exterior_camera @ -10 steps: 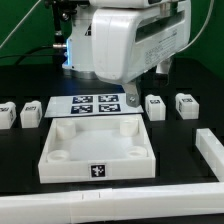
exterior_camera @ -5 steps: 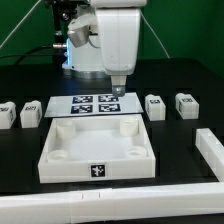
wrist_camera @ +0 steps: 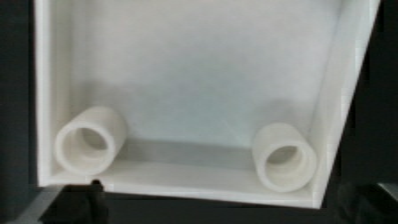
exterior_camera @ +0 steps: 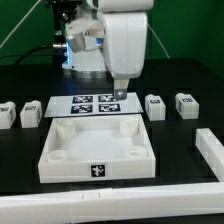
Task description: Assemble one leg
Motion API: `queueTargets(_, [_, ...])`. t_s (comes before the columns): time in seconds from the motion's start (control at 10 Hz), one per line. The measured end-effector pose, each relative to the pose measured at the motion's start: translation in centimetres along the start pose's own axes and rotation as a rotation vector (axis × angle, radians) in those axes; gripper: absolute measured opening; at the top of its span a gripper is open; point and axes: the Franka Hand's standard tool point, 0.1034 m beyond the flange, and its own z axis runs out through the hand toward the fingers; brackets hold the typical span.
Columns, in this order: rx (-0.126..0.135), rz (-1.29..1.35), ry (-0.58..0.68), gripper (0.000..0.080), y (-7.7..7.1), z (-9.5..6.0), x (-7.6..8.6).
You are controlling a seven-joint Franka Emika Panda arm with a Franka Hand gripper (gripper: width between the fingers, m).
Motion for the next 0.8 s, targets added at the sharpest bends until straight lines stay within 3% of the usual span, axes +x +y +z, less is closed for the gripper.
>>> queueTargets(0.1, [0.012,0.015,0.006,0.0650,-2.3,1.4,-0.4])
queueTargets(0.2, [0.020,0.029,0.015,0.0650,-3.7,2.9,-0.9])
queueTargets(0.3, [0.030,0.049,0.021,0.0650,-3.8,4.0,-1.6])
queueTargets(0.5, [0.035,0.080,0.028,0.0650,-2.3,5.6,-2.3])
queueTargets(0.7, [0.035,0.086,0.028,0.0650,-2.3,5.6,-2.3])
queueTargets(0.8, [0.035,0.086,0.028,0.0560,-2.3,5.6,-2.3])
